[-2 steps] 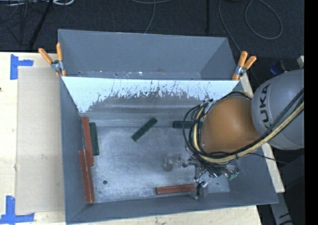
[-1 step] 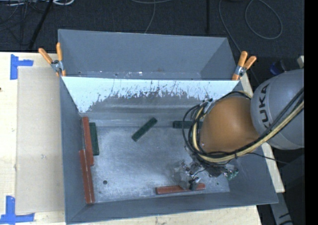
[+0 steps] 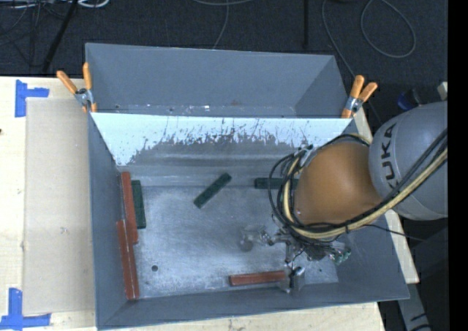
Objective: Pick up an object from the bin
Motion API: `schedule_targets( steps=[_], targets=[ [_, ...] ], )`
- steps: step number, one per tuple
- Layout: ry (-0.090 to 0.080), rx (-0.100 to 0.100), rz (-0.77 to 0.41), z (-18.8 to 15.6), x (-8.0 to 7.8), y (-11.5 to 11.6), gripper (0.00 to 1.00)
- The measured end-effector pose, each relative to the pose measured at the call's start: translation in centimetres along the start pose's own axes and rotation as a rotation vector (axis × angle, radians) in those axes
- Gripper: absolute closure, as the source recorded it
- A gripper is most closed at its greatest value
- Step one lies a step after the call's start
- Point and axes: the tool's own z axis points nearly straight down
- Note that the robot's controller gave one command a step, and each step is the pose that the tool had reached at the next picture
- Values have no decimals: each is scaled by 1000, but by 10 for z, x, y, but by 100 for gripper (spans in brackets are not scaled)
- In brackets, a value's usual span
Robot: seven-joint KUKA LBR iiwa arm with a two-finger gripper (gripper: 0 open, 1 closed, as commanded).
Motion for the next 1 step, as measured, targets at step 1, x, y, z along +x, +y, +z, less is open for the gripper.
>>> schedule_targets(
  steps=[1],
  targets=[
    [-18,11,45,22,-30,40,0]
  ],
)
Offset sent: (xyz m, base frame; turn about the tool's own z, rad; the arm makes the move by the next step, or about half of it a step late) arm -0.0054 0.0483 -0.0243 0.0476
